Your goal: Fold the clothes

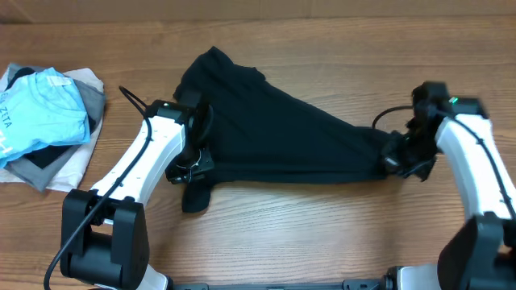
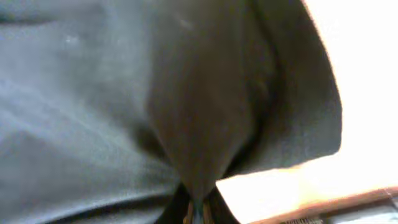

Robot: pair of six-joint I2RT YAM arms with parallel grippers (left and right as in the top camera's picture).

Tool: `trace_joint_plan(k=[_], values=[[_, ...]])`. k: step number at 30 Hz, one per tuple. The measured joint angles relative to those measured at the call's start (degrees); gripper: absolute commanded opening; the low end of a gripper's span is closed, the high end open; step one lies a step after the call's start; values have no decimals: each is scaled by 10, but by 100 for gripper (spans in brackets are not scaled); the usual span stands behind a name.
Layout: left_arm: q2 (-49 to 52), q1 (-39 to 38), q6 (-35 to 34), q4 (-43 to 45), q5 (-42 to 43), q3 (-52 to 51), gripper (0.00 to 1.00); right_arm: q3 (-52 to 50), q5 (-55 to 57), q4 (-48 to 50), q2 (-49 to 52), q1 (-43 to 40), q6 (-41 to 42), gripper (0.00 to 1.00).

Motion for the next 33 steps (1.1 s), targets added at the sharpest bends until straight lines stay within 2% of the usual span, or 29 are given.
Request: trace_joint_plan(k=[2,5,8,10,11,12,13,15,17,25,33], values=[[0,0,0,1,1,0,4,36,1,-43,-10,0,-16,4],[0,0,0,3,2,0,4,48,2,-57,-13,2,-38,4],[0,0,0,3,2,0,4,48,4,-20,-2,2,-59,4],[0,0,0,5,3,0,4,48,3,53,19,2,-71,4],[0,0,0,7,3,0,4,48,2,115,36,2,-77,23],[0,0,0,8,5,0,4,48,0,161,51,2,-81,55],[0,0,0,10,6,0,4,49,-3,206,70,2,-84,70],[0,0,0,12,6,0,4,49,-7,278,108,2,-87,77],[0,0,0,16,6,0,4,49,-23,317,141,2,-90,100],[0,0,0,31,6,0,4,49,-49,230,161,1,-96,100],[0,0,0,35,6,0,4,69,-83,209,159,1,-96,100]])
